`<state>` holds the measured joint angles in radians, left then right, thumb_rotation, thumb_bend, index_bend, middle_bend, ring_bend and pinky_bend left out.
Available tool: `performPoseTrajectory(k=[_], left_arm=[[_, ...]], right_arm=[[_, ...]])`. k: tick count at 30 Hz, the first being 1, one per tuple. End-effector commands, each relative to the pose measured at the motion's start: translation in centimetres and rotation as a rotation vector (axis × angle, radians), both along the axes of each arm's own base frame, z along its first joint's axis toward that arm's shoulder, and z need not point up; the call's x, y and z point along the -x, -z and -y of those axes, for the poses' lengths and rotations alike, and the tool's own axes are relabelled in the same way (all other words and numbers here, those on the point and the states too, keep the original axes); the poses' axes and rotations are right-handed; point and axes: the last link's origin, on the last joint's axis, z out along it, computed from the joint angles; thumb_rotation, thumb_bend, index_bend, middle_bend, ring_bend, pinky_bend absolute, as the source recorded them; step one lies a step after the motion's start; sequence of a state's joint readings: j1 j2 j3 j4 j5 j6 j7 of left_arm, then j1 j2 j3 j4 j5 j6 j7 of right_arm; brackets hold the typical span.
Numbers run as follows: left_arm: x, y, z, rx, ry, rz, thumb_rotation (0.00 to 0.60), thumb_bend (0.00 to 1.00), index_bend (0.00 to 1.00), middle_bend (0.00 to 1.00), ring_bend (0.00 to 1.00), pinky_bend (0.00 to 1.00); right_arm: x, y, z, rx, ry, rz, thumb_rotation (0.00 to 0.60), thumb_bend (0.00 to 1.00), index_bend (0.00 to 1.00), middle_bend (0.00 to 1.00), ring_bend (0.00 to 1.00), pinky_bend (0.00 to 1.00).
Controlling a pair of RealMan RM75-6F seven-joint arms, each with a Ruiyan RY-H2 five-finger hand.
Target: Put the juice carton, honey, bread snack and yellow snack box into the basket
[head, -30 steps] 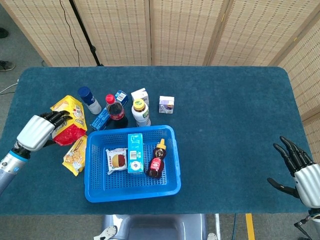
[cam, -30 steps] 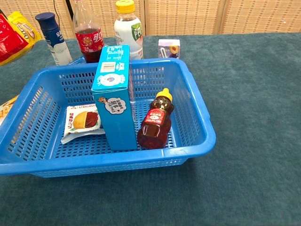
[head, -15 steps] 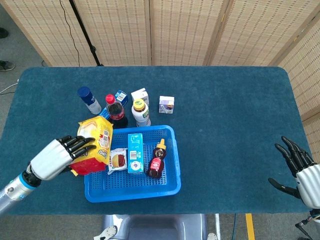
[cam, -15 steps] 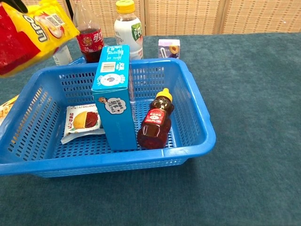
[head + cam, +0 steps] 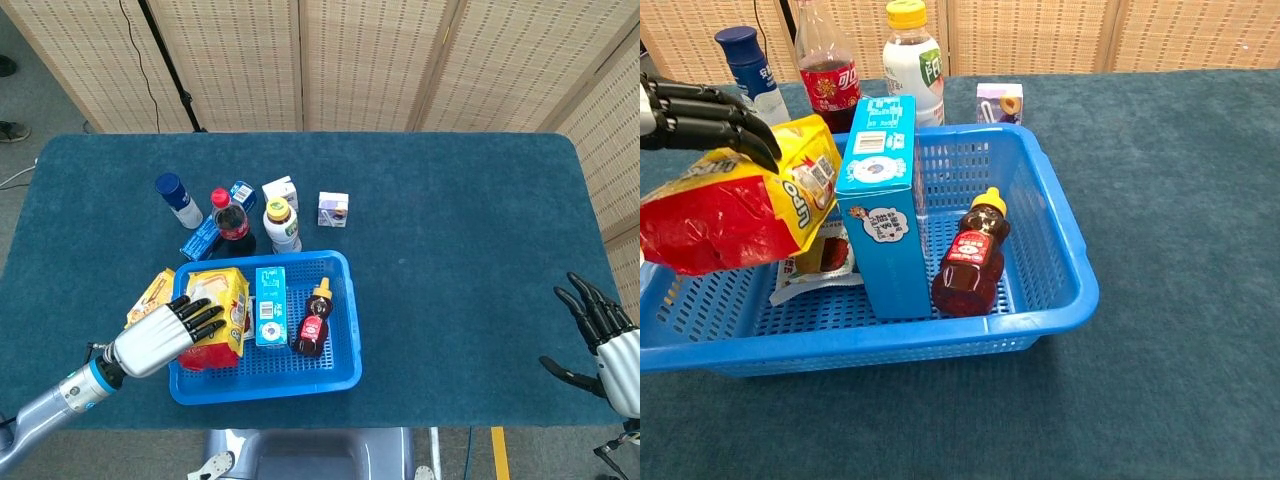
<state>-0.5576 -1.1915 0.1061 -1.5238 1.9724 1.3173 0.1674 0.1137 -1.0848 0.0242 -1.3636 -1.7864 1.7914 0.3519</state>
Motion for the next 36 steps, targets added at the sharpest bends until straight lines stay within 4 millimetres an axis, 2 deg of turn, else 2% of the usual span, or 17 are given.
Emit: performPoseTrajectory(k=[1, 8, 13, 17, 24, 30, 36], left_arm=[[-0.1, 0.9, 0.3, 0.035, -0.06, -0.008, 0.6, 0.26, 0.0, 0.0, 0.0, 0.01], [-0.3, -0.8, 0.9, 0.046, -0.104, 0.069, 0.584, 0.19, 0.0, 0.0, 0.0, 0.0], [0.5, -3.4, 1.4, 0.034, -0.165, 0.188, 0.578, 0.18, 0.0, 0.0, 0.0, 0.0], [2.5, -6.1, 1.8, -0.025, -0.282, 0.263, 0.573, 0.18, 0.0, 0.0, 0.0, 0.0], [6.6, -9.6, 4.2, -0.175, -0.523, 0.394, 0.567, 0.18, 0.0, 0.0, 0.0, 0.0], [8.9, -10.4, 6.2, -0.268, -0.637, 0.465, 0.565, 0.18, 0.0, 0.0, 0.0, 0.0], [12.0, -10.5, 7.7, -0.301, -0.797, 0.529, 0.56, 0.18, 0.0, 0.0, 0.0, 0.0]], right_arm=[[0.1, 0.0, 0.0, -0.001, 0.002, -0.001, 0.6, 0.07, 0.06, 0.0, 0.11, 0.22], [0.0, -0.1, -0.1, 0.002, -0.003, 0.001, 0.6, 0.07, 0.06, 0.0, 0.11, 0.22], [-0.1, 0.0, -0.2, 0.002, -0.005, -0.003, 0.6, 0.07, 0.06, 0.0, 0.11, 0.21], [-0.3, 0.0, -0.1, 0.028, -0.012, -0.029, 0.6, 0.07, 0.06, 0.0, 0.11, 0.19], [-0.5, 1.2, 0.2, 0.062, 0.039, -0.103, 0.6, 0.07, 0.07, 0.0, 0.0, 0.01], [-0.8, 2.0, 0.3, 0.035, 0.131, -0.138, 0.6, 0.07, 0.0, 0.0, 0.0, 0.0], [-1.3, 2.5, -0.1, 0.008, 0.204, -0.176, 0.6, 0.06, 0.0, 0.0, 0.0, 0.0]])
